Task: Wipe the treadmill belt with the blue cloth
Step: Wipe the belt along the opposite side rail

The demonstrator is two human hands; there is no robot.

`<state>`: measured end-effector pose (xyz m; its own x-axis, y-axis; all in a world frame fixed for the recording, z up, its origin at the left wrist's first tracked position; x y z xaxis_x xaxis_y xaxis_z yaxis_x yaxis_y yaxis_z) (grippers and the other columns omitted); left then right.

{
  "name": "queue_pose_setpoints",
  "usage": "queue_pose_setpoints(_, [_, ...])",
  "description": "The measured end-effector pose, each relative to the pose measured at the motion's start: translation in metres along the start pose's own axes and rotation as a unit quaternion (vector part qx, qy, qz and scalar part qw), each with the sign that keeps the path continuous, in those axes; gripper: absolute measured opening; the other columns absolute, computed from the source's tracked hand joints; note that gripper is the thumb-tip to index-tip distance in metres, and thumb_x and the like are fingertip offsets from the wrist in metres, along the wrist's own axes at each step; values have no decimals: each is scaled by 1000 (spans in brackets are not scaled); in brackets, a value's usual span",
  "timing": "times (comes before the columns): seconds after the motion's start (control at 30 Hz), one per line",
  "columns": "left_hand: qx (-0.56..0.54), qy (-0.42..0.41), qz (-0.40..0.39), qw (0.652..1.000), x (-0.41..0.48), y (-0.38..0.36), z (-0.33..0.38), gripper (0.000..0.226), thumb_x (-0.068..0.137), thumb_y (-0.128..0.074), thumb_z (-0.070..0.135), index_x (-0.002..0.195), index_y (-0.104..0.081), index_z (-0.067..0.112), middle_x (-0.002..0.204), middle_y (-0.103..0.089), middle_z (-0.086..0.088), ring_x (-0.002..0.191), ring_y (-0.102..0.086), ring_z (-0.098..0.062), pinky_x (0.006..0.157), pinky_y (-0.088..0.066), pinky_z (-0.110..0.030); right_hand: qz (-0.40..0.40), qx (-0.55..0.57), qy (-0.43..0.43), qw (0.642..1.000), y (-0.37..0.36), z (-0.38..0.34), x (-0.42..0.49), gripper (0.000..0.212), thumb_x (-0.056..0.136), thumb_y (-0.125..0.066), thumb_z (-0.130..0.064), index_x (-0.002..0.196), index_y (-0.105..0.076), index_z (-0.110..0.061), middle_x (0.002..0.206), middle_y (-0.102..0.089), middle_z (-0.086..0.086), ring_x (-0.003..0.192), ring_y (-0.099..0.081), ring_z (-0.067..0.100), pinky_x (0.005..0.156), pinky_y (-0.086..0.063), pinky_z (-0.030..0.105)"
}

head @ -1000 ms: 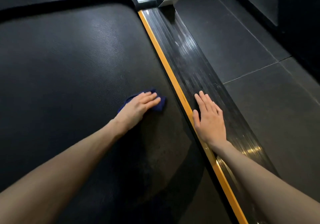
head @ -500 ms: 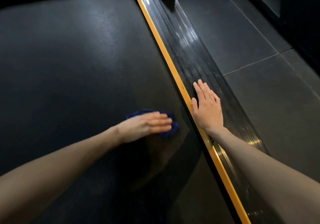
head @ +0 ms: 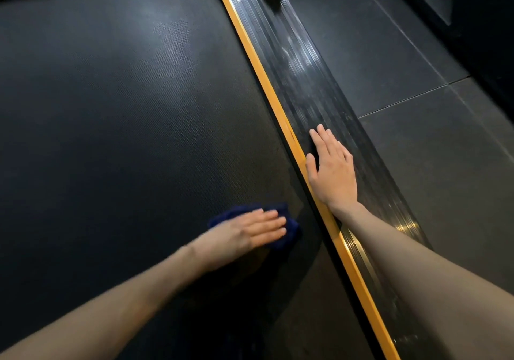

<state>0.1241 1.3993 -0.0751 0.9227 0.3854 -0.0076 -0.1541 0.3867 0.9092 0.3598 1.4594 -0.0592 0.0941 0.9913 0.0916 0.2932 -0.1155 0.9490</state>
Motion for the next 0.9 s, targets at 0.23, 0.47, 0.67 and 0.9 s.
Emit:
queue_pose_setpoints(0.23, [-12, 327, 199, 924, -3, 38, -92, 57, 84, -40, -12, 139, -37, 3, 148, -30, -16, 140, -21, -32, 115, 1, -24, 1, 4, -10, 1000, 0, -2, 1, 50, 97, -31, -40, 145, -31, -26, 154, -26, -4, 143, -19, 12, 114, -9, 33])
queue_pose_setpoints(0.47, [-31, 74, 52, 995, 12, -8, 18, 51, 94, -25, 19, 144, -30, 12, 153, -22, -5, 143, -8, -16, 114, 11, -22, -1, 1, -3, 1000, 1, -1, 0, 49, 99, -34, -36, 146, -29, -25, 154, -25, -4, 143, -18, 11, 114, -10, 32])
queue_pose_setpoints(0.67, [33, -91, -29, 995, -6, 18, -24, 47, 97, -21, 21, 140, -40, 16, 148, -34, -5, 140, -18, -14, 116, -1, -33, -6, 3, -4, 1000, 1, 0, 0, 49, 99, -34, -36, 146, -29, -25, 154, -24, -4, 143, -17, 11, 114, -10, 33])
queue_pose_setpoints(0.9, [-13, 351, 179, 919, 31, 53, -103, 57, 89, -41, -7, 143, -30, 8, 152, -23, -11, 143, -15, -28, 114, 0, -32, 1, 4, -11, 1000, 0, -1, 1, 49, 98, -35, -37, 145, -31, -26, 154, -26, -5, 143, -19, 12, 113, -8, 31])
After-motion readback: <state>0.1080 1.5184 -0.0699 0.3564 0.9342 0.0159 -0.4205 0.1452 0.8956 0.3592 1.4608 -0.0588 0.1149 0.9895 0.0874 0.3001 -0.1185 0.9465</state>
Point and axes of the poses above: each hand's wrist, its own x-axis towards the middle knuckle, its own y-axis out of the back of the hand, z = x × y, the point moved 1 cm from there along x, towards the middle knuckle
